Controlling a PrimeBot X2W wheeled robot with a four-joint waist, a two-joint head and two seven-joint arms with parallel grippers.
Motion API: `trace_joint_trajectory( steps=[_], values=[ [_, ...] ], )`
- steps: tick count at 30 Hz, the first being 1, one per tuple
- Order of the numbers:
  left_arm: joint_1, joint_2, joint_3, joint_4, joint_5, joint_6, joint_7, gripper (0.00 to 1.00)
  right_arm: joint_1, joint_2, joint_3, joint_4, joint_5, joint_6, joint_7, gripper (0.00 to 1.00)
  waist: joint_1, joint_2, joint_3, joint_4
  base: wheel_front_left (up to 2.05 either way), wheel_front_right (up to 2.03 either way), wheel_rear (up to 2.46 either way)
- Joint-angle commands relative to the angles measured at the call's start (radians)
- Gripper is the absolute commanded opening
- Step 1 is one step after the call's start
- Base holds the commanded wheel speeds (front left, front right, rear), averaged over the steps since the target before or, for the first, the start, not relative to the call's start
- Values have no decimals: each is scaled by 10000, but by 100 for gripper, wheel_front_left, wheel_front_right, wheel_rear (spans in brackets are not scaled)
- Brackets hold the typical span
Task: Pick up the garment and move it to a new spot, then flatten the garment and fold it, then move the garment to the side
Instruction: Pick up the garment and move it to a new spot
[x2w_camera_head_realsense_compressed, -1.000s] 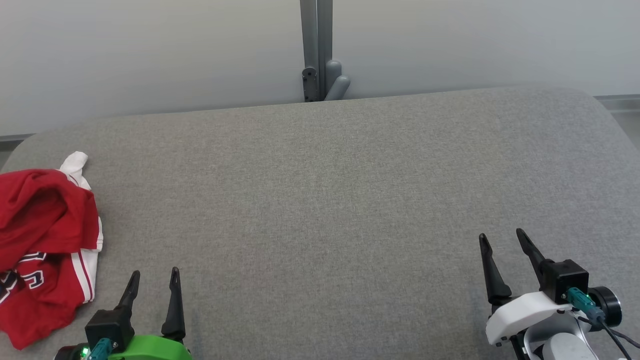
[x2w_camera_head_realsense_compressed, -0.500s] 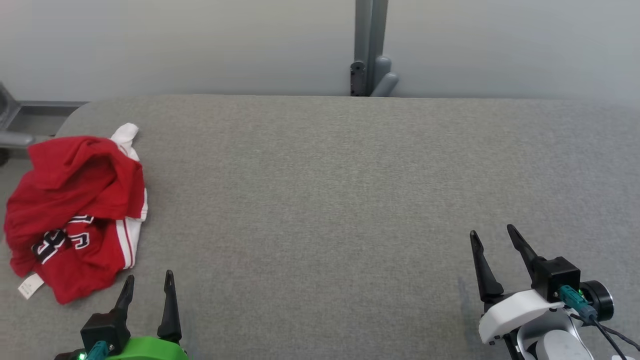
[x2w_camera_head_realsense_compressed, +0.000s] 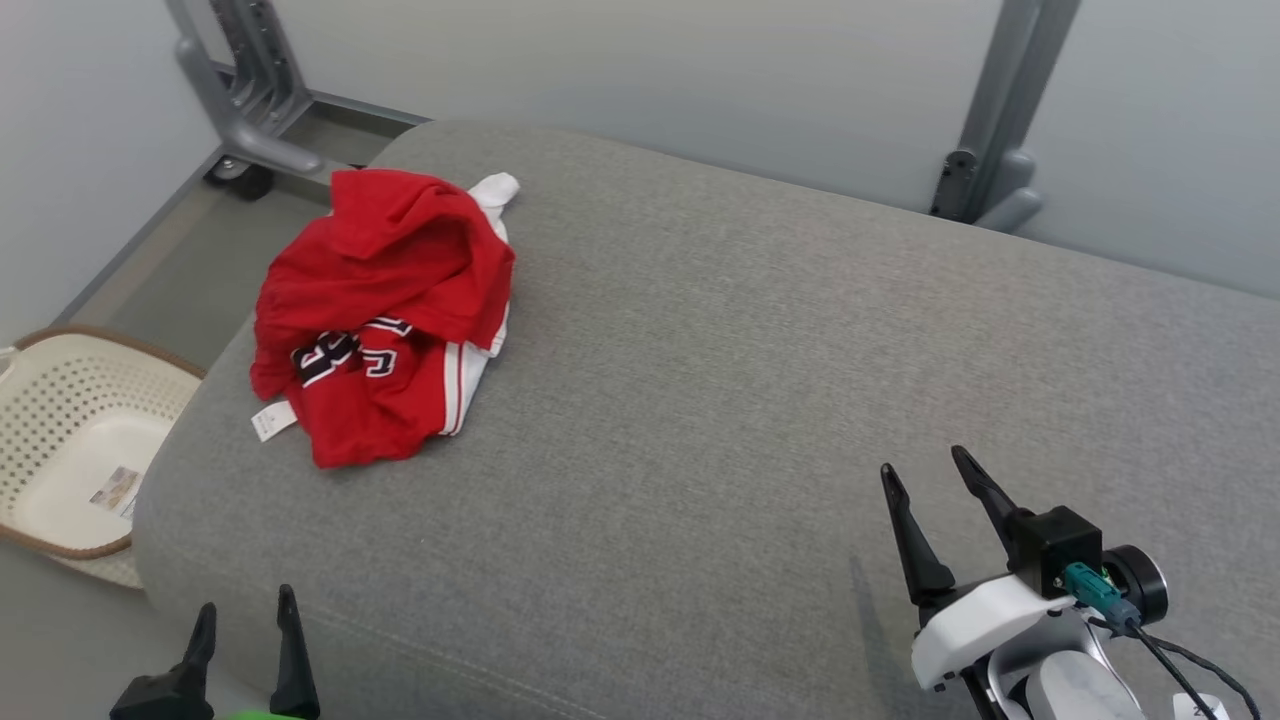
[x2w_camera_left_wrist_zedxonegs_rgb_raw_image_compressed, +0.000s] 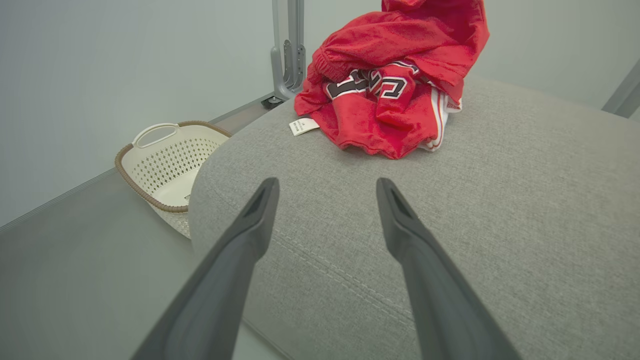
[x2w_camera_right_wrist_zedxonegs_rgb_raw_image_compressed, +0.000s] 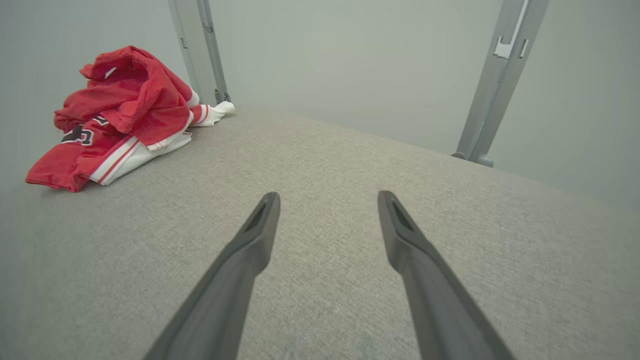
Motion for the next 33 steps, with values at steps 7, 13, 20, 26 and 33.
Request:
trace_joint_trajectory(
  steps=[7, 13, 20, 26, 33],
  values=[
    [275, 47, 208, 30, -298, 126, -7, 100, -337, -66, 264, 268, -118, -1, -32, 100, 0, 0, 40, 1067, 0, 0, 0],
    [-45, 53, 151, 101, -402, 60, -7, 100, -186, -82, 0, 619, -269, -1, -32, 100, 0, 0, 157, 956, 0, 0, 0],
    [-692, 50, 229, 198, -691, -147, -7, 100, -457, -292, -51, 455, -4, -1, -32, 100, 0, 0, 675, 581, 0, 0, 0],
    [-2385, 436, 249, 668, -615, -483, -7, 100, -848, -744, 280, 450, 63, -3, -32, 100, 0, 0, 1334, 313, 0, 0, 0],
    [-4955, 1632, -543, 1690, -733, -564, -4, 100, -1461, -1159, 561, 270, -43, -3, -32, 100, 0, 0, 2105, -140, 0, 0, 0]
  ],
)
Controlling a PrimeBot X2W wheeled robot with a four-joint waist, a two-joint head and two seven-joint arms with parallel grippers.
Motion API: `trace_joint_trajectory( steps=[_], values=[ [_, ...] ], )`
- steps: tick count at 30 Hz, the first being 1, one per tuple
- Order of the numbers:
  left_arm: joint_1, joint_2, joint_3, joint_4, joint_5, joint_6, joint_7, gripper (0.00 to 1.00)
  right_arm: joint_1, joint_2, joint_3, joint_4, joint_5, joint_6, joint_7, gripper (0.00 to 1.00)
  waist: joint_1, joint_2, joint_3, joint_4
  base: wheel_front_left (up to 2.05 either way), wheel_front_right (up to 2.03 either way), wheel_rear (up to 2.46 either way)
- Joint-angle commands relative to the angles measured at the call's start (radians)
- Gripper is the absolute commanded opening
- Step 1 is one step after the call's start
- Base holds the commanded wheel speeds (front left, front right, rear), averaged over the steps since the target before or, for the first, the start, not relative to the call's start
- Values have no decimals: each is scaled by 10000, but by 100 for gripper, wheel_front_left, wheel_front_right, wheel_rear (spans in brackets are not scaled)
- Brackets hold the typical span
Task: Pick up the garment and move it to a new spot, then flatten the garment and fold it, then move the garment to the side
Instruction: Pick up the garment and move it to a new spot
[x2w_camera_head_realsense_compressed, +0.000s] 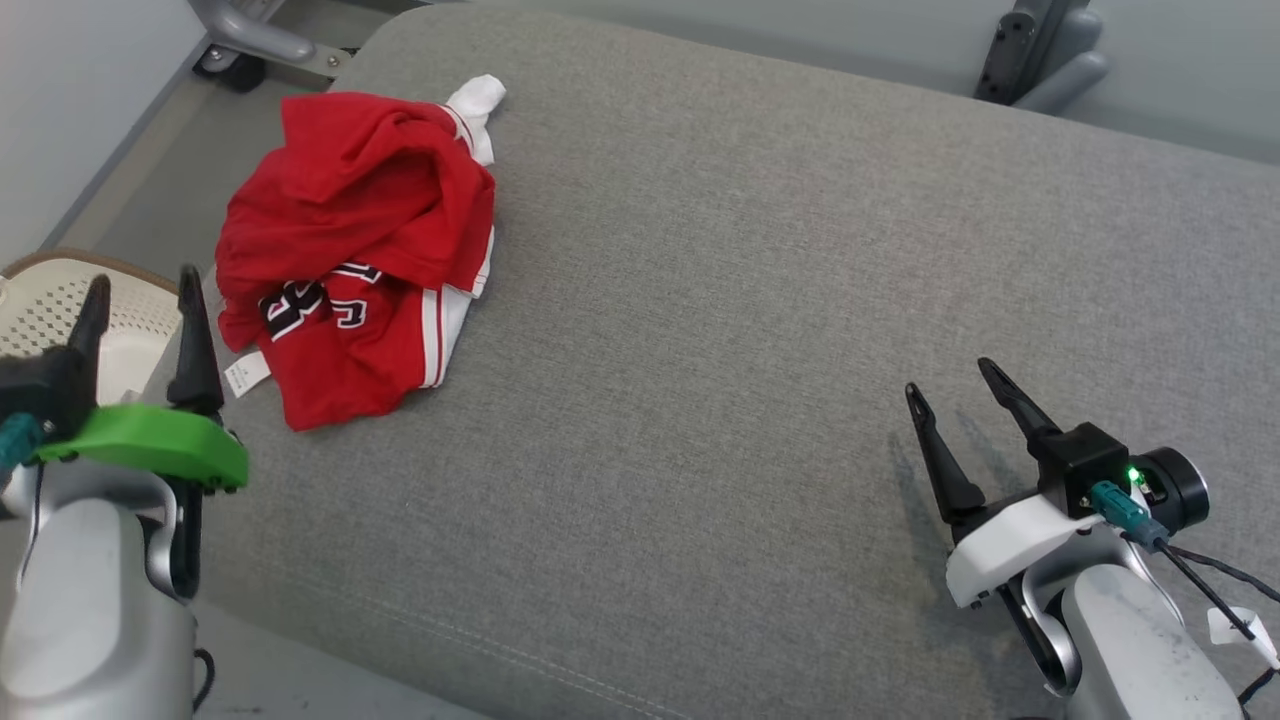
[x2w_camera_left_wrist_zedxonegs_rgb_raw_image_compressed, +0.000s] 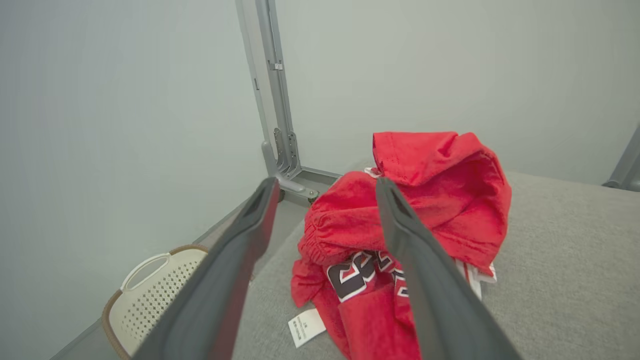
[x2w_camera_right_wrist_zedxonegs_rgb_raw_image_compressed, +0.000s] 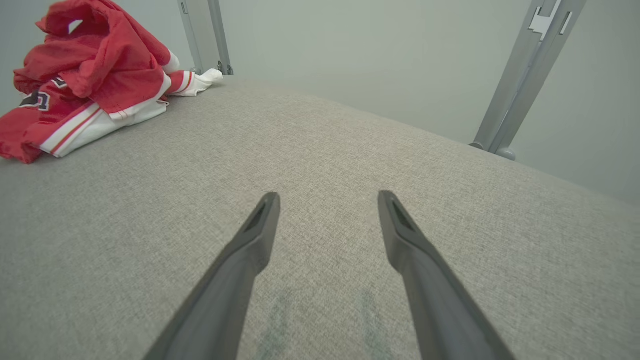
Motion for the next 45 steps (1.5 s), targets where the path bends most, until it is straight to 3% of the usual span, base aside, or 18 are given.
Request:
trace_joint_trajectory(
  steps=[1, 6, 11, 22, 34, 41, 42, 43, 45],
  values=[
    [-708, 387, -240, 442, -132, -22, -5, 100, -205, -150, 7, -85, -61, -6, -32, 100, 0, 0, 568, -486, 0, 0, 0],
    [-2520, 1356, -1330, 2061, -1238, -19, -3, 100, -559, -342, 166, -391, 278, -6, -32, 100, 0, 0, 1160, -1156, 0, 0, 0],
    [-3264, 1751, -2249, 2797, -1981, -18, 0, 100, -662, -516, 338, -746, 717, -11, -32, 100, 0, 0, 1445, -1489, 0, 0, 0],
    [-4205, 2745, -4531, 3224, -4569, -20, 60, 100, -734, -879, 644, -847, 746, -10, -32, 100, 0, 0, 1887, -1978, 0, 0, 0],
    [-4997, 3496, -6693, 4193, -4908, -20, 709, 100, -878, -946, 502, -642, 545, -10, -32, 100, 0, 0, 2204, -2153, 0, 0, 0],
    [-5487, 3291, -7000, 5552, -4923, 6, 1242, 100, -957, -815, 460, -716, 381, -10, -30, 100, 0, 0, 2338, -2289, 0, 0, 0],
    [-5543, 3229, -6984, 5711, -4983, 4, 1342, 81, -967, -769, 416, -737, 378, -10, -30, 100, 0, 0, 2345, -2324, 0, 0, 0],
    [-5594, 3180, -6931, 5869, -5077, 3, 1426, 0, -967, -738, 398, -751, 347, -10, -30, 100, 0, 0, 2345, -2353, 0, 0, 0],
    [-5651, 3100, -6940, 6094, -5175, -2, 1547, 0, -954, -685, 333, -752, 314, -10, -32, 100, 0, 0, 2315, -2413, 0, 0, 0]
  ],
)
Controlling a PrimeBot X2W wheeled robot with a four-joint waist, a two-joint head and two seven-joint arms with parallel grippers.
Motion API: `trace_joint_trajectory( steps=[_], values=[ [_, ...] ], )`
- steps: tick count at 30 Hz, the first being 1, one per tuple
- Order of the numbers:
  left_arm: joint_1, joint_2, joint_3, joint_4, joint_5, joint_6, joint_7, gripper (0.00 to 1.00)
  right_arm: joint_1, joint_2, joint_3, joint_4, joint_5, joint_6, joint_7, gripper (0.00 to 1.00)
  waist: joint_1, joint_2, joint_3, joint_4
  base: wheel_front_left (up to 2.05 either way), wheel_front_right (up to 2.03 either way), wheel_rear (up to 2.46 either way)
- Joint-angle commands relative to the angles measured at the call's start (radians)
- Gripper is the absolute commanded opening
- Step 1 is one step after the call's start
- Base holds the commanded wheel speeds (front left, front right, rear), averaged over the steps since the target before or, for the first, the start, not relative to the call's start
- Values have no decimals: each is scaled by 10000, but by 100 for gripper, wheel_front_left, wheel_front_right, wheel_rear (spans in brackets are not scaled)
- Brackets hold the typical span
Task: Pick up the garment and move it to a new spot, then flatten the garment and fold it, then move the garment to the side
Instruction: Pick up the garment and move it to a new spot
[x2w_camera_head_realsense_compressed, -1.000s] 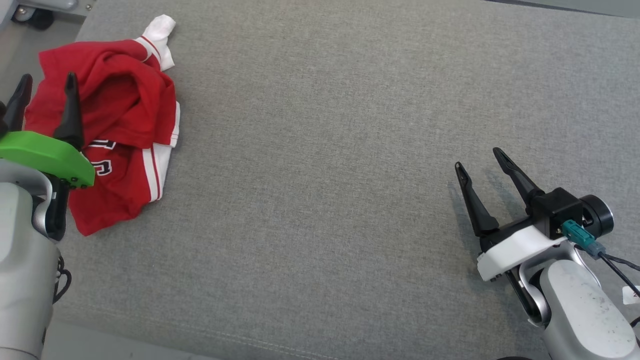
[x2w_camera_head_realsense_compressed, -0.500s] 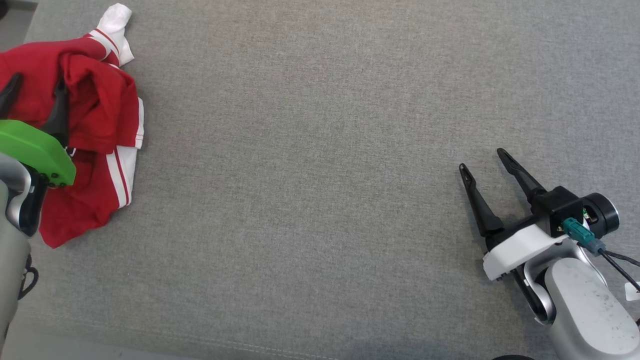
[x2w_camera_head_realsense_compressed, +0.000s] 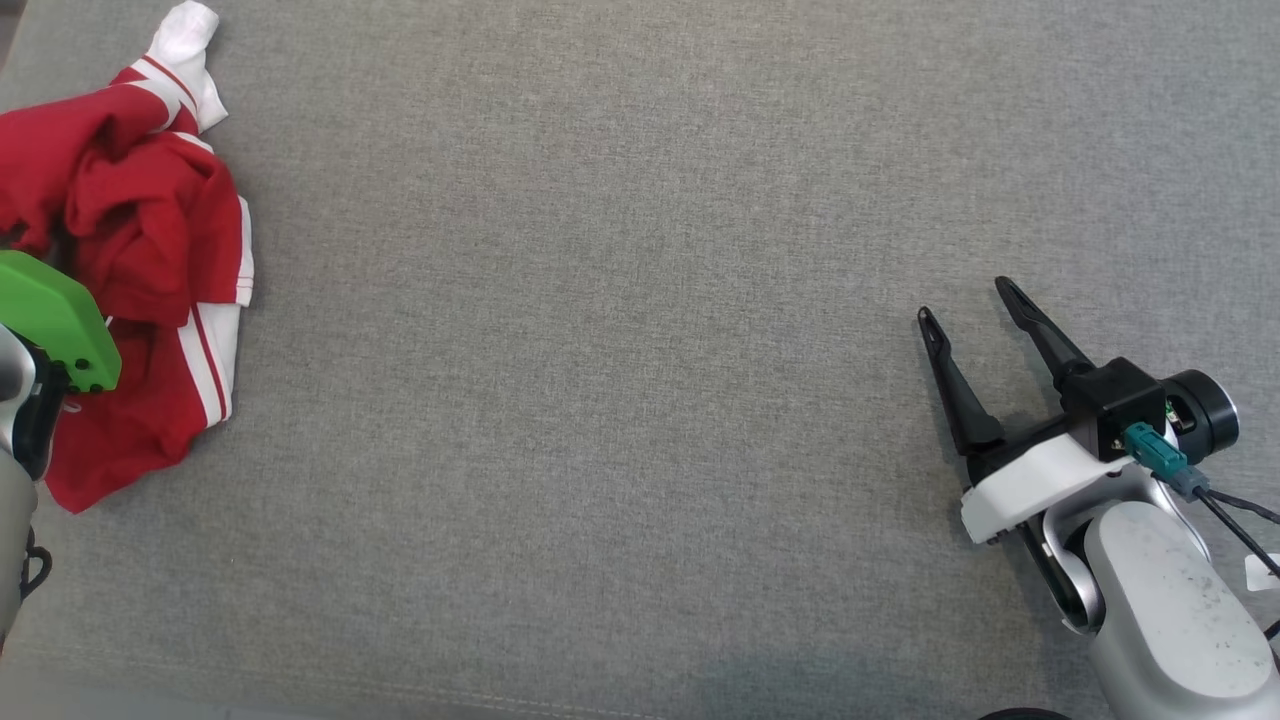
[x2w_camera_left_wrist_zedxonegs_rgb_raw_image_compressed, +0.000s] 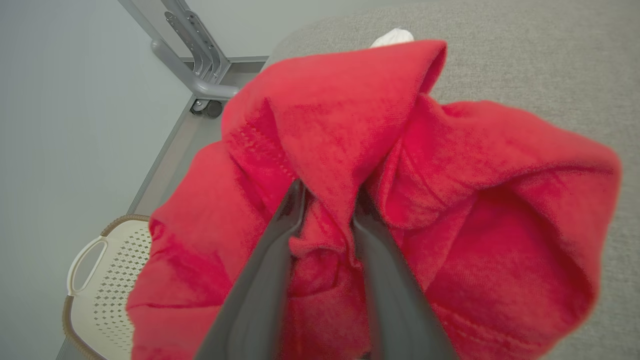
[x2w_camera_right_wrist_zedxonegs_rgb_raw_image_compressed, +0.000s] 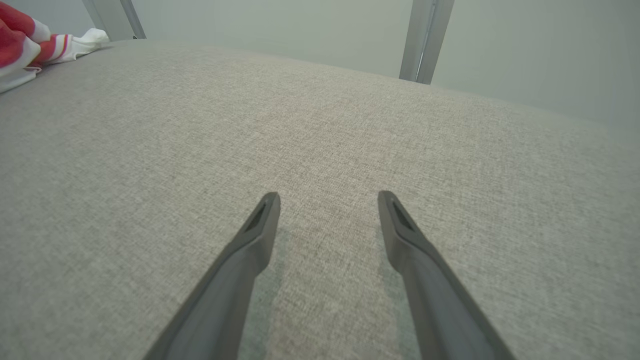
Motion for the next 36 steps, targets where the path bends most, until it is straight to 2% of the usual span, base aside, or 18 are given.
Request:
trace_joint_trajectory(
  steps=[1, 6, 12, 18, 28, 36],
  values=[
    [-219, -23, 52, 107, -125, 34, -76, 0, -14, 27, -81, -8, -64, -13, -30, 100, 0, 0, -64, -64, 0, 0, 0],
    [-494, 130, -34, 237, 77, 60, -557, 0, 170, 237, -269, 62, -96, -13, -30, 100, 0, 0, -420, -157, 0, 0, 0],
    [-1094, 394, -222, 206, 406, 198, -1164, 0, 550, 683, -413, 45, -64, -13, -30, 100, 0, 0, -1393, -374, 0, 0, 0],
    [-1607, 327, -418, -408, 762, 109, -1484, 0, 1050, 1086, -596, -15, 357, -13, -29, 100, 0, 0, -2181, -560, 0, 0, 0],
    [-1070, -717, -733, -2098, 876, 25, -1584, 0, 1667, 1252, -746, 200, 794, -13, -29, 100, 0, 0, -2921, -1052, 0, 0, 0],
    [169, -1987, -513, -3686, 923, 113, -1584, 0, 1647, 1169, -658, 610, 120, -13, -29, 100, 0, 0, -2985, -1765, 0, 0, 0]
  ],
)
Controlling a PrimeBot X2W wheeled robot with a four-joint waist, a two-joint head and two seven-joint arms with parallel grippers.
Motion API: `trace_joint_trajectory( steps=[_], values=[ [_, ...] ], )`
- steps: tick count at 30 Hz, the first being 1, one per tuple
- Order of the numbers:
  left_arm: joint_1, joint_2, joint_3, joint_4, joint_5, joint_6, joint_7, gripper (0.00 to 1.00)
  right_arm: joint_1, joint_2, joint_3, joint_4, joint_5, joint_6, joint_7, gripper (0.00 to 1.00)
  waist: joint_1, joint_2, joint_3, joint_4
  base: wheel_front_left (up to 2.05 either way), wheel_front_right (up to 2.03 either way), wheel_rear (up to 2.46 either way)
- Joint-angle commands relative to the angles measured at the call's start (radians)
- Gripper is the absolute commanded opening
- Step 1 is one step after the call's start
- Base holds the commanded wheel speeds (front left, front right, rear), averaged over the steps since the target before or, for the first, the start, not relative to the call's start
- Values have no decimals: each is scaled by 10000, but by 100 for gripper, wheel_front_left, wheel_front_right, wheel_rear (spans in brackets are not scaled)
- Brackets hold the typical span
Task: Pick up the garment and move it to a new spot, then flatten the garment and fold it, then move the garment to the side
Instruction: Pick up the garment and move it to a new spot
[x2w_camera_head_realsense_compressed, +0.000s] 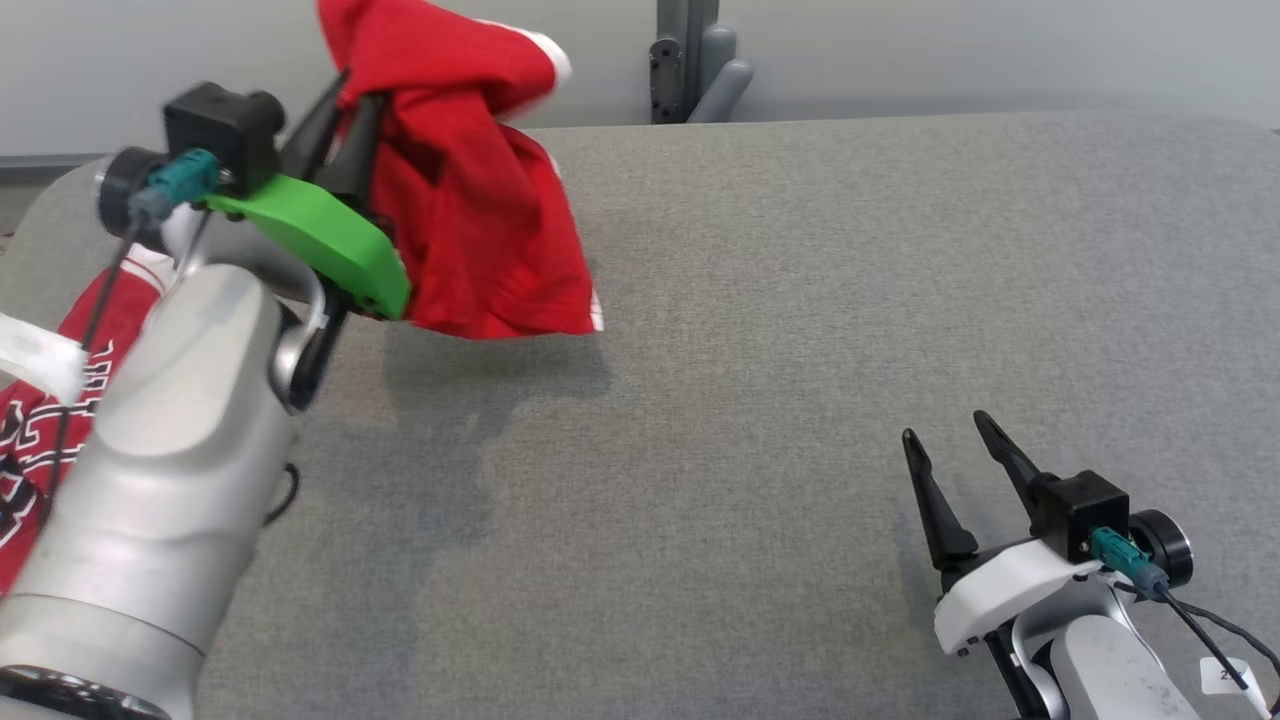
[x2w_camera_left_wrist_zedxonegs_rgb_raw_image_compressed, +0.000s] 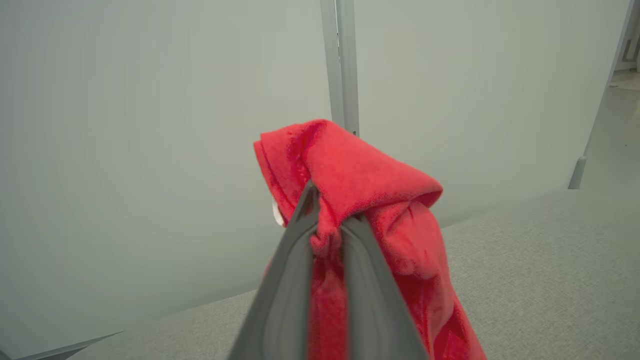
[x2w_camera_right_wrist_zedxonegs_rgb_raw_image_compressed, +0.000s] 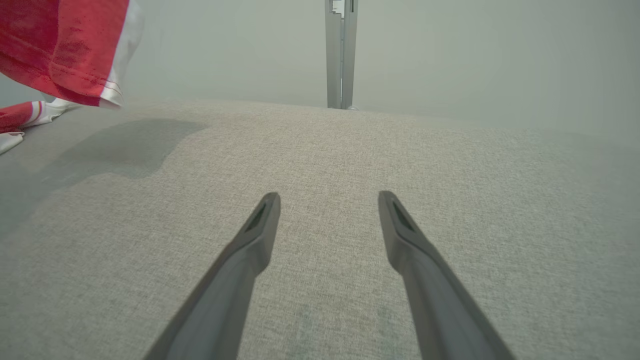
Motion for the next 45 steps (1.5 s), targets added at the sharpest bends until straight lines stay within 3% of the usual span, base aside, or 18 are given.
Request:
trace_joint_trajectory(
  steps=[1, 11, 18, 25, 26, 27, 28, 37, 45],
  values=[
    [424, -397, 25, -299, 39, 27, -33, 0, 7, 55, -24, 45, -125, -13, -32, 100, 1, 0, -71, -465, 0, 0, 0],
    [1740, -2240, 152, -1266, 387, -37, -35, 0, 1, 375, -401, 117, -466, -13, -30, 100, 1, 0, 56, -1674, 0, 0, 0],
    [2296, -2589, 68, -933, 715, -61, -36, 0, -34, 478, -399, 12, -578, -13, -30, 100, 1, 0, 204, -2217, 0, 0, 0],
    [3054, -2635, 456, -113, 1069, -71, -36, 0, -60, 555, -458, -287, -739, -13, -30, 100, 1, 0, 372, -2275, 0, 0, 0],
    [3179, -2611, 575, -77, 1154, -72, -36, 26, -80, 568, -455, -345, -742, -13, -30, 100, 1, 0, 374, -2242, 0, 0, 0],
    [3289, -2581, 698, -68, 1196, -73, -36, 89, -85, 582, -464, -376, -741, -13, -30, 100, 1, 0, 376, -2201, 0, 0, 0],
    [3409, -2518, 850, -65, 1265, -75, -36, 100, -99, 596, -464, -396, -712, -13, -30, 100, 1, 0, 361, -2163, 0, 0, 0],
    [5652, -1934, 3250, -1834, 2368, 432, -24, 100, 277, 700, -509, -411, -551, -14, -32, 100, 1, 0, -289, -1535, 0, 0, 0],
    [8109, -2020, 5193, -3306, 3212, 479, -23, 100, 596, 753, -507, -361, -189, -14, -32, 100, 1, 0, -822, -1039, 0, 0, 0]
  ],
)
